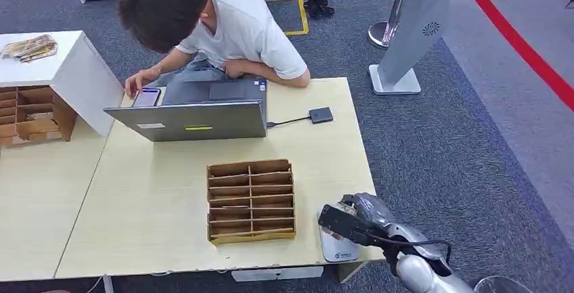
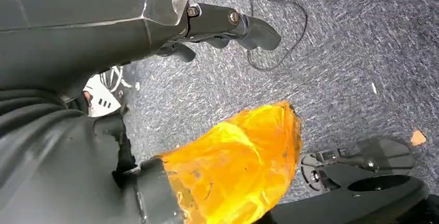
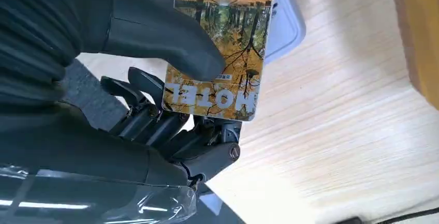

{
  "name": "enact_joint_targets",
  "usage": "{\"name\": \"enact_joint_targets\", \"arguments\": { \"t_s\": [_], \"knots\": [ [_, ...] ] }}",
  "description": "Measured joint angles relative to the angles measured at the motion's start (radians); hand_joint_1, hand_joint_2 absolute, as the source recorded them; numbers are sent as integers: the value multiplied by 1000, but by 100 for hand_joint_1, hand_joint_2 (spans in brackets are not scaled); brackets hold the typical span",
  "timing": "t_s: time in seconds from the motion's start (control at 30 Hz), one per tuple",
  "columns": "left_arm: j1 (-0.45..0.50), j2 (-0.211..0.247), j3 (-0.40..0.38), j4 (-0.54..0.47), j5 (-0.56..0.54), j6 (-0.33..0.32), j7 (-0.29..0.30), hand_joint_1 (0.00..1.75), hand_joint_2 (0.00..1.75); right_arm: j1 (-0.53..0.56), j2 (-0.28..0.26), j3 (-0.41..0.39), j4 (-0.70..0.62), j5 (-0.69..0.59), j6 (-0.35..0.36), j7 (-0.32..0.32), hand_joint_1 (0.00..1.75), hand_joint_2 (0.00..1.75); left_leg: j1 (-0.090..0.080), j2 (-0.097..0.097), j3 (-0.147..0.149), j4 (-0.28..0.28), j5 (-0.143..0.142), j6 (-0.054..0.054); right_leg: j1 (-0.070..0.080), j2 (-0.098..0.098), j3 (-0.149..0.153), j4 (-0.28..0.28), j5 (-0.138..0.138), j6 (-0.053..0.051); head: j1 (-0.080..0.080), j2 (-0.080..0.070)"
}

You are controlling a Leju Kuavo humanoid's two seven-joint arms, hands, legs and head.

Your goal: Pass the card to the sensor for recognition and then transmit it.

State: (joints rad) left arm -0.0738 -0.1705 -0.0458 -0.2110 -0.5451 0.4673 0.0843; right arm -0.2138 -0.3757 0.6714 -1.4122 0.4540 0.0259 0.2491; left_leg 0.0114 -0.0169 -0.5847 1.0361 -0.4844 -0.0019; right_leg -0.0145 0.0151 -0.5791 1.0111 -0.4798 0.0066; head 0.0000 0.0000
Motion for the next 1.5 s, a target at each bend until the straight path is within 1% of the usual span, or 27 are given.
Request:
{"name": "enact_joint_targets", "arguments": {
  "t_s": [0.17, 0.33, 0.87, 1.5],
  "knots": [
    [0, -3, 0, 0, -3, -1, 6, 0, 0, 11, 19, -14, 0, 69, -7, 22, 175, 175, 0, 0, 0, 0, 0, 0, 0, 0, 0, 0, 0, 0, 0, 0],
    [0, -4, 0, 0, -7, -3, 8, 0, 0, 19, 35, -27, 1, 103, -4, 29, 175, 175, 0, 0, 0, 0, 0, 0, 0, 0, 0, 0, 0, 0, 0, 0],
    [0, -4, 0, 0, -10, -6, 9, 0, 0, 28, 62, -39, 5, 125, 5, 37, 175, 175, 0, 0, 0, 0, 0, 0, 0, 0, 0, 0, 0, 0, 0, 0],
    [0, -4, 0, 0, -11, -8, 14, 0, 0, 42, 95, -83, 2, 187, 4, 37, 175, 175, 0, 0, 0, 0, 0, 0, 0, 0, 0, 0, 0, 0, 0, 0]
  ]
}}
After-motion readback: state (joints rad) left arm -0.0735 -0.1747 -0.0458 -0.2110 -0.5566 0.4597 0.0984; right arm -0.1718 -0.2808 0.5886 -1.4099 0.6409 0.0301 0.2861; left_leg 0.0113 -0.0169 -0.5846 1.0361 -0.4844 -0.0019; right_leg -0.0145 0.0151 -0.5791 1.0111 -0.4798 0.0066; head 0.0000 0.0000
